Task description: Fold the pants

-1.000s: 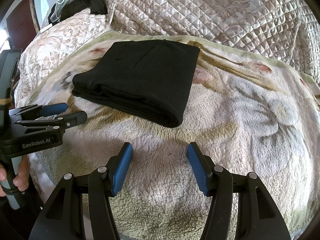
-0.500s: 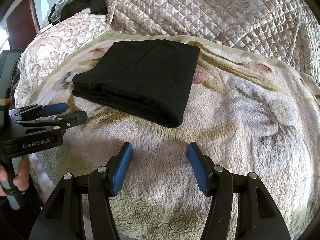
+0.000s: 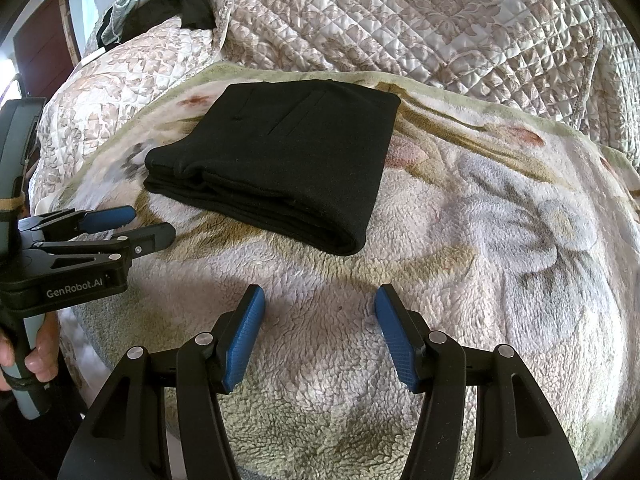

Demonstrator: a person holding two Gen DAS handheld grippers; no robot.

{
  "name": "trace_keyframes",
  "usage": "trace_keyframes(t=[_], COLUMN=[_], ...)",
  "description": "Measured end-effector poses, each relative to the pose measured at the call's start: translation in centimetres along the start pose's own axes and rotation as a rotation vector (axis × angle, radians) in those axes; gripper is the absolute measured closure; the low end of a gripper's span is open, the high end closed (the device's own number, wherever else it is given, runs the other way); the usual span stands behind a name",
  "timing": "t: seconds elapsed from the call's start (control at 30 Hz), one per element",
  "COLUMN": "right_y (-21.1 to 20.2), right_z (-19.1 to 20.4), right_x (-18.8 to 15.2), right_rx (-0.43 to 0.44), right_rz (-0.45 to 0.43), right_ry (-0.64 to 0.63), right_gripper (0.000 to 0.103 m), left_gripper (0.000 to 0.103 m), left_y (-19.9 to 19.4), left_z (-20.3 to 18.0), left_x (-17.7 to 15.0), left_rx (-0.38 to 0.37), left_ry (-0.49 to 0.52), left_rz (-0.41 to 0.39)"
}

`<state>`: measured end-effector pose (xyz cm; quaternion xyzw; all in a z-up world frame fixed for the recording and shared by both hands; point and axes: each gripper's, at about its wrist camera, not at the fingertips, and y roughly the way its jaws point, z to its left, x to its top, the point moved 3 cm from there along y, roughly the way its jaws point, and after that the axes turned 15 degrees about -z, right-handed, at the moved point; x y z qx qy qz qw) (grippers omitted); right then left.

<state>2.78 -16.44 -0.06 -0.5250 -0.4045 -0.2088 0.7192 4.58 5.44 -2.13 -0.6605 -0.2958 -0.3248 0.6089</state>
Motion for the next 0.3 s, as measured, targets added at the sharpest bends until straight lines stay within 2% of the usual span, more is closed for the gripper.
trace_keyframes(t=[0.3], right_y=[-0.45], right_z=[-0.13], right_x=[0.25], right_rx=[0.021], right_rz=[-0.022], right_ry=[-0.012], right_gripper=[0.045], left_gripper=[0.035], left_y=[-0.07], left_z=[0.08], left_x=[-0.08], left_rx=[0.000], left_ry=[-0.001], left_rz=[-0.004])
